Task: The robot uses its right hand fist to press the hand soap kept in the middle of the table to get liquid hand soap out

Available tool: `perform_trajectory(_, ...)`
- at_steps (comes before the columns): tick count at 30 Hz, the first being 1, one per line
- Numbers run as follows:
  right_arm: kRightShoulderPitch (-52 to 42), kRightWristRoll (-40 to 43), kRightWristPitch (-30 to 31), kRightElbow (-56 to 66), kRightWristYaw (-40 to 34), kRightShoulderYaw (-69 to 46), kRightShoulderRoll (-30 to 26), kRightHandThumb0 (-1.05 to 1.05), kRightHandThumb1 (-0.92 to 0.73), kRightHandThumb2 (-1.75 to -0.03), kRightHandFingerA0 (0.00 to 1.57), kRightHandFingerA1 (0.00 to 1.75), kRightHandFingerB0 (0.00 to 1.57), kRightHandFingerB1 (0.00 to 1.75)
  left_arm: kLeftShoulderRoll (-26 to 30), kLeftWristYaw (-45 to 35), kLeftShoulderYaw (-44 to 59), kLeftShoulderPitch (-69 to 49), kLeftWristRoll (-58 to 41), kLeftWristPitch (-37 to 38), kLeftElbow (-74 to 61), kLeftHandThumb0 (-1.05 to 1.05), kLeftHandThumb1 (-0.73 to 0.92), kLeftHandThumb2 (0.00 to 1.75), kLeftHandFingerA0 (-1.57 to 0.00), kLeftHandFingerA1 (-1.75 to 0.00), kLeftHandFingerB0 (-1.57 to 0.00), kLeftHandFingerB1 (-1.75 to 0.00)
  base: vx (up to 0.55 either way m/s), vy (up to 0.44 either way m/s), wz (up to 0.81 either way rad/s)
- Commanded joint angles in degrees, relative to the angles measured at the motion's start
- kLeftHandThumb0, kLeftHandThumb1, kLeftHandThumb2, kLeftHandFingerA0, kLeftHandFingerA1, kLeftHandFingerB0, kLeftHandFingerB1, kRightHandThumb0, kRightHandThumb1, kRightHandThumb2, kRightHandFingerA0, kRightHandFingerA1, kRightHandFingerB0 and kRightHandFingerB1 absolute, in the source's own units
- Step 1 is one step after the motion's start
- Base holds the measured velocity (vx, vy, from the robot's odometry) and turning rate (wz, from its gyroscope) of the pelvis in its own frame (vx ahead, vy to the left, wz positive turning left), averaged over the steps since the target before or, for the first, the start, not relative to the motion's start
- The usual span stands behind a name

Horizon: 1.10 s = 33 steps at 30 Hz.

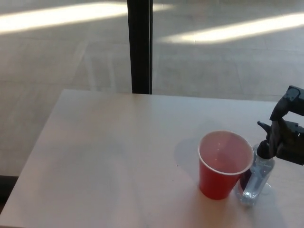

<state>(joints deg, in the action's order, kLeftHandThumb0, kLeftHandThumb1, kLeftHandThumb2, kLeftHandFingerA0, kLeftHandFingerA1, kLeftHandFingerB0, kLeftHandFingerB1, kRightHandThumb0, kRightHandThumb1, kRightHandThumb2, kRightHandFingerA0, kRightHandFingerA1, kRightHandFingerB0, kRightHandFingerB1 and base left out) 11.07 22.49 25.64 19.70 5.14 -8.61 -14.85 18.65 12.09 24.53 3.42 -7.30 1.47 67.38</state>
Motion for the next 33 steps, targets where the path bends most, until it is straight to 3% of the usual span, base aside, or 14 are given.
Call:
perform_trajectory(1,-1.3,-1.5,1.4,-3.3,0.8,-0.5,-1.0,-0.11,-0.53,-1.28,0.94,1.75,0.74,1.58,1.3,0.2,0.4,-0.4,-1.0,-0.6,-0.6,-0.41,0.85,1.26,-0.54,-1.23,-0.29,-1.00,0.00,0.000,0.00)
perform_trajectory(5,-0.6,-1.1,3.2,-3.2,0.4,-1.2,-1.6,-0.11,-0.54,-1.25,0.94,1.75,0.74,1.58,1.1,0.7,0.4,-0.5,-1.0,-0.9,-0.9,-0.40,0.84,1.26,-0.52,-1.19,-0.18,-0.90,0.00,0.000,0.00)
perform_trajectory(7,0.2,-1.2,3.4,-4.0,0.5,-1.5,-2.4,-0.12,-0.54,-1.25,0.96,1.75,0.75,1.56,1.4,0.3,-0.6,-0.7,0.0,-0.5,-0.5,-0.40,0.84,1.28,-0.56,-1.23,-0.35,-1.05,0.00,0.000,0.00)
perform_trajectory(8,0.3,-1.4,3.1,-4.3,0.5,-1.5,-2.4,-0.12,-0.53,-1.28,0.97,1.75,0.76,1.57,1.3,0.3,-0.4,-0.7,-0.3,-0.3,-0.5,-0.42,0.84,1.26,-0.54,-1.28,-0.29,-1.02,0.00,0.000,0.00)
perform_trajectory(9,0.7,-1.8,2.6,-5.0,0.3,-1.4,-2.4,-0.12,-0.52,-1.28,0.98,1.75,0.77,1.55,1.3,-0.1,-0.1,-0.8,-0.8,-0.2,-0.6,-0.42,0.85,1.28,-0.54,-1.30,-0.37,-1.19,0.00,0.000,0.00)
perform_trajectory(10,1.2,-2.2,2.3,-5.9,0.3,-1.4,-2.6,-0.13,-0.53,-1.27,0.97,1.75,0.77,1.55,1.4,0.0,-0.3,-0.7,-0.6,-0.6,-0.5,-0.42,0.85,1.25,-0.55,-1.25,-0.27,-1.01,0.00,0.000,0.00)
perform_trajectory(12,1.5,-2.6,2.6,-6.4,0.1,-1.2,-2.9,-0.13,-0.55,-1.25,0.98,1.75,0.78,1.53,1.5,0.3,-0.5,-0.5,-0.5,-1.0,-0.6,-0.40,0.84,1.26,-0.55,-1.19,-0.22,-0.89,0.00,0.000,0.00)
perform_trajectory(18,2.8,-3.8,2.3,-9.2,-0.1,-0.3,-2.7,-0.11,-0.53,-1.27,0.94,1.75,0.74,1.59,1.1,0.8,-0.5,-0.6,-0.7,-1.1,-1.2,-0.41,0.84,1.27,-0.53,-1.19,-0.25,-0.94,0.00,0.000,0.00)
perform_trajectory(19,3.1,-4.0,2.1,-9.7,-0.2,-0.1,-2.5,-0.11,-0.52,-1.27,0.94,1.75,0.74,1.58,1.2,0.7,-0.2,-0.5,-1.0,-0.6,-0.6,-0.42,0.84,1.27,-0.53,-1.26,-0.26,-1.01,0.00,0.000,0.00)
perform_trajectory(21,3.5,-4.4,1.4,-10.4,0.2,0.2,-2.4,-0.13,-0.53,-1.25,0.92,1.75,0.72,1.60,1.1,0.9,-0.1,-0.5,-1.1,-0.7,-0.7,-0.42,0.84,1.27,-0.54,-1.29,-0.24,-0.98,0.00,0.000,0.00)
perform_trajectory(22,3.7,-4.5,1.2,-10.7,0.3,0.3,-2.3,-0.14,-0.57,-1.20,0.94,1.75,0.73,1.58,1.1,0.9,-0.1,-0.5,-1.0,-0.7,-0.7,-0.39,0.84,1.24,-0.54,-1.25,-0.17,-0.85,0.00,0.000,0.00)
perform_trajectory(25,4.4,-5.1,1.2,-10.1,-0.3,0.5,-2.1,-0.14,-0.53,-1.26,0.94,1.75,0.74,1.61,1.1,0.4,-0.7,-0.8,-0.5,-1.0,-0.5,-0.41,0.84,1.25,-0.55,-1.15,-0.26,-0.87,0.00,0.000,0.00)
perform_trajectory(27,4.6,-5.2,1.2,-10.0,-0.3,0.5,-1.9,-0.14,-0.53,-1.25,0.94,1.75,0.74,1.62,1.1,0.7,-0.8,-0.8,-0.5,-1.0,-0.7,-0.41,0.84,1.25,-0.55,-1.16,-0.20,-0.84,0.00,0.000,0.00)
perform_trajectory(33,4.7,-4.7,2.3,-7.0,0.4,-0.1,-2.0,-0.14,-0.53,-1.27,0.95,1.75,0.74,1.64,1.1,0.5,-0.6,-0.9,-0.8,-0.5,-0.4,-0.42,0.84,1.26,-0.55,-1.28,-0.31,-1.02,0.00,0.000,0.00)
